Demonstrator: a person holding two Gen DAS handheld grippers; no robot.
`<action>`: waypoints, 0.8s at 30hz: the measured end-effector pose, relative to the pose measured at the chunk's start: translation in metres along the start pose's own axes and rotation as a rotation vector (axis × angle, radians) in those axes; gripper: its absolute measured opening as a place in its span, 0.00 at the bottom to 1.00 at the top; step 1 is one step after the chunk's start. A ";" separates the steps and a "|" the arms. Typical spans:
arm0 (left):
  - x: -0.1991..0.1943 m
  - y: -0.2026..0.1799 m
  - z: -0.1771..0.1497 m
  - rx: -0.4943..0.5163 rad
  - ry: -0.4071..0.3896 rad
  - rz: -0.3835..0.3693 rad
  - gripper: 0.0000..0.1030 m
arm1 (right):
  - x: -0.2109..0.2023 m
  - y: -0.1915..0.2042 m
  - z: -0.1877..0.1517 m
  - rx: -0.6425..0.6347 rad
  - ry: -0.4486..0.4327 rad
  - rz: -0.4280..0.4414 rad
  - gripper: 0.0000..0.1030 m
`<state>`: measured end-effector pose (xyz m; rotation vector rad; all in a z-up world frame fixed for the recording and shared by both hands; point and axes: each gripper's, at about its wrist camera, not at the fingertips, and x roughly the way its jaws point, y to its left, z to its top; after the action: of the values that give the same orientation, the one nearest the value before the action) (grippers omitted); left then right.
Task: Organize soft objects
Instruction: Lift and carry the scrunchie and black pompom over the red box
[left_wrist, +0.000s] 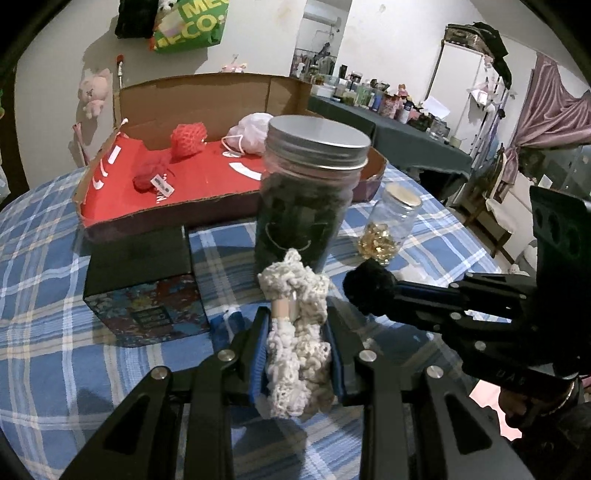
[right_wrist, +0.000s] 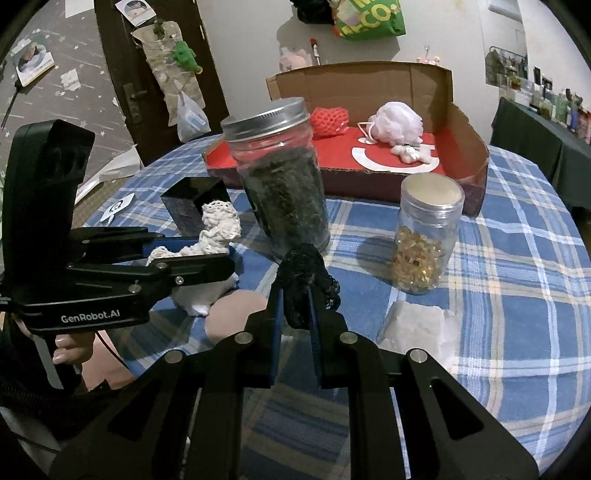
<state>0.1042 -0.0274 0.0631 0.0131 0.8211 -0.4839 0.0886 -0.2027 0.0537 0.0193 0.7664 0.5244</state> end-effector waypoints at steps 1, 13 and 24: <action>-0.001 0.001 0.000 -0.003 0.001 0.003 0.29 | 0.000 -0.001 -0.001 0.004 0.001 0.001 0.12; -0.017 0.020 0.011 -0.032 0.004 0.034 0.29 | -0.020 -0.021 -0.002 0.039 -0.015 -0.038 0.13; -0.025 0.029 0.040 0.014 0.024 0.048 0.29 | -0.041 -0.050 -0.004 0.080 -0.015 -0.105 0.13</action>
<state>0.1305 0.0011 0.1032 0.0519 0.8394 -0.4454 0.0837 -0.2662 0.0680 0.0564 0.7688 0.3931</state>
